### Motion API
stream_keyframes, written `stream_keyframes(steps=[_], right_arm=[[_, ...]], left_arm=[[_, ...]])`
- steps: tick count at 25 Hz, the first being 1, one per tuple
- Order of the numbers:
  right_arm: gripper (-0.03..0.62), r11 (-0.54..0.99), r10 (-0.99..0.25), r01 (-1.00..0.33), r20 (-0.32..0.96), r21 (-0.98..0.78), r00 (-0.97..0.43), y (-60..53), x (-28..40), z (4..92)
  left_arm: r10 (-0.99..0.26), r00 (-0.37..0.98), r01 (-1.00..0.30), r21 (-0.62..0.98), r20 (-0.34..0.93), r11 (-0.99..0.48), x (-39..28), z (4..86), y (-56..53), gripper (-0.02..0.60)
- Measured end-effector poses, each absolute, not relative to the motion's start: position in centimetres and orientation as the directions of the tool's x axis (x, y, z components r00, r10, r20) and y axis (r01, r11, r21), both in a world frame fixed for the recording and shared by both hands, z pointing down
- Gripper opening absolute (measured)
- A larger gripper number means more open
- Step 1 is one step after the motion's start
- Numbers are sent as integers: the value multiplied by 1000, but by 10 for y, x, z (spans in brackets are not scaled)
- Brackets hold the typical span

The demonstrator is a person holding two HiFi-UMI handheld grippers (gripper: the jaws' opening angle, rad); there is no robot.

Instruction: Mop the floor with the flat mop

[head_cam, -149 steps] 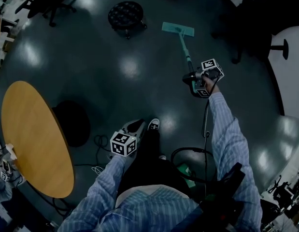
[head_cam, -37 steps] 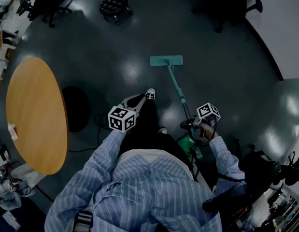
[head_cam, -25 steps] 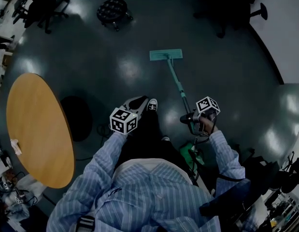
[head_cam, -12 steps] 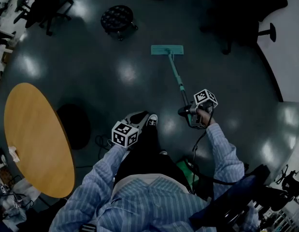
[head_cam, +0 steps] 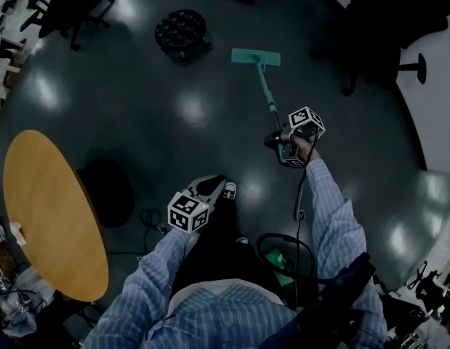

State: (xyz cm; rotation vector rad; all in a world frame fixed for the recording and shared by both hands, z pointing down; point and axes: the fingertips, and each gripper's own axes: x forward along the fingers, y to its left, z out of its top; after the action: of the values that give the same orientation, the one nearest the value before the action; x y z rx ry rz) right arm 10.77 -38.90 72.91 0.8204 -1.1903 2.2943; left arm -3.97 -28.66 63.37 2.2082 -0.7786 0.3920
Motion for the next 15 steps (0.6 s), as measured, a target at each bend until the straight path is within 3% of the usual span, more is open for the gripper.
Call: stream_keyframes(steps=[15], right_arm=[[15,-558,35,-593,698,-581,-716,-505,99,755]], left_arm=[[-409,708,-706,565,576,-427,-78,673,-256,31]])
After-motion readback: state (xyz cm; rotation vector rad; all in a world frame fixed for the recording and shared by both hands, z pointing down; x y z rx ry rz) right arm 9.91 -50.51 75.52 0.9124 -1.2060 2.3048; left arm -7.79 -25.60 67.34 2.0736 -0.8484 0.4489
